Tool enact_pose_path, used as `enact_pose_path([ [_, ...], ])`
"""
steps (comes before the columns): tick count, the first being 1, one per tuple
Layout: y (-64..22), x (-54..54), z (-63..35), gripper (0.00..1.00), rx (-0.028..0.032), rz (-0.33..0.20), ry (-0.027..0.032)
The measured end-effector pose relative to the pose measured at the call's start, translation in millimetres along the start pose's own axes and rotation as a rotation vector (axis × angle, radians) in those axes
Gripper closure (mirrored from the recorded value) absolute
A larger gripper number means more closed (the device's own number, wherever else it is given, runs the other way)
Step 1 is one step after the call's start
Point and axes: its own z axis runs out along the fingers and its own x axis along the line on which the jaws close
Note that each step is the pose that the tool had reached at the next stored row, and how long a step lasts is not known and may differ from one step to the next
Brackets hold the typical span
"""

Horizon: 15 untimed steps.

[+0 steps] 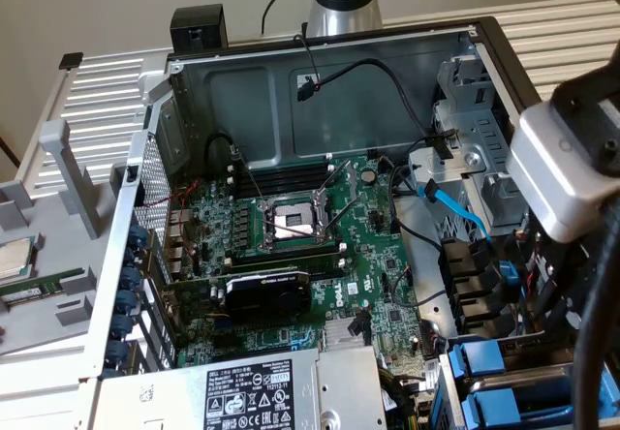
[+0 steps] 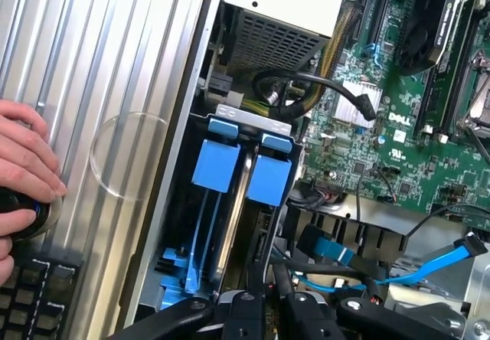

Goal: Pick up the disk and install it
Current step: 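Insert the first disk wire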

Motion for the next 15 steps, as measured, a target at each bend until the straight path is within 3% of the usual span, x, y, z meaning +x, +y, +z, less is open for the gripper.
enact_pose_path([
  [10, 0.4, -0.7, -0.1, 0.83, -0.0001, 0.0, 0.0005],
  [15, 0.0, -2.2, 0.1, 0.83, -0.0005, 0.003, 0.0036],
])
